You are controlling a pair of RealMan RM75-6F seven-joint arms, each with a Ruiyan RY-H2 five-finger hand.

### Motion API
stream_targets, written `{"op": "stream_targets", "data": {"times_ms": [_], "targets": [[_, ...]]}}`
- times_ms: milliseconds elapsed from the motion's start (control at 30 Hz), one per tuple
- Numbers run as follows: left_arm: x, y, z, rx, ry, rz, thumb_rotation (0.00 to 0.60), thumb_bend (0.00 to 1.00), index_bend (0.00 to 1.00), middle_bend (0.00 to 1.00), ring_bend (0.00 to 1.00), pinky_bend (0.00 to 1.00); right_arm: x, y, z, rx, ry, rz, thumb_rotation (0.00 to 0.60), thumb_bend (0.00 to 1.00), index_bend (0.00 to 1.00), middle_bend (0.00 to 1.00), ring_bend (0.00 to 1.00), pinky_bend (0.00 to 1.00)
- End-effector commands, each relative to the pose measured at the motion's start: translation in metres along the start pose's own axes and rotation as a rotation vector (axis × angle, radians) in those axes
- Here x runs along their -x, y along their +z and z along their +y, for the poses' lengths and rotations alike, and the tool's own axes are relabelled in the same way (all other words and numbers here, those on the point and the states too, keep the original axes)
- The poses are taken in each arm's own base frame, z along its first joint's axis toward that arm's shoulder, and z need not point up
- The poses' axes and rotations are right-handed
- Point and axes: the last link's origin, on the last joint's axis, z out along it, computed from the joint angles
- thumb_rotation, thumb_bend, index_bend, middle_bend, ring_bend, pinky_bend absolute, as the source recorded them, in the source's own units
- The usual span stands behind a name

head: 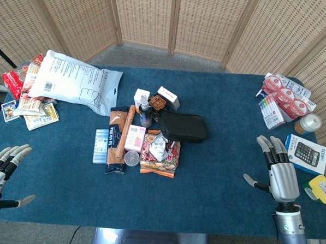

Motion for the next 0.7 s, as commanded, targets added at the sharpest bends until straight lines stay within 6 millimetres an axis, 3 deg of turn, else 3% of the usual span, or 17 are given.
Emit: {"op": "stream_targets", "data": {"times_ms": [33, 200, 333, 533, 700], "targets": [[0.0, 0.0, 0.0, 0.0, -0.001, 0.0, 0.6, 0.01, 0.0, 0.0, 0.0, 0.0, 0.001, 0.0, 0.0, -0.001, -0.001, -0.004, 0.6, 0.0, 0.0, 0.0, 0.0, 0.0], [-0.001, -0.001, 0.001, 0.004, -0.005, 0.004, 0.6, 0.0, 0.0, 0.0, 0.0, 0.0, 0.005, -0.001, -0.003, -0.005, 0.021, -0.024, 0.6, 0.0, 0.0, 0.0, 0.0, 0.0], [-0.002, 0.0, -0.001, -0.001, -0.01, 0.009, 0.6, 0.0, 0.0, 0.0, 0.0, 0.0, 0.016, 0.003, -0.02, -0.073, 0.079, -0.066, 0.6, 0.0, 0.0, 0.0, 0.0, 0.0], [-0.002, 0.005, -0.003, -0.011, -0.008, 0.006, 0.6, 0.01, 0.0, 0.0, 0.0, 0.0, 0.033, 0.028, -0.053, -0.272, 0.2, -0.191, 0.6, 0.0, 0.0, 0.0, 0.0, 0.0], [0.0, 0.011, -0.008, -0.036, -0.005, 0.0, 0.6, 0.01, 0.0, 0.0, 0.0, 0.0, 0.039, 0.055, -0.075, -0.414, 0.174, -0.238, 0.6, 0.0, 0.0, 0.0, 0.0, 0.0]]}}
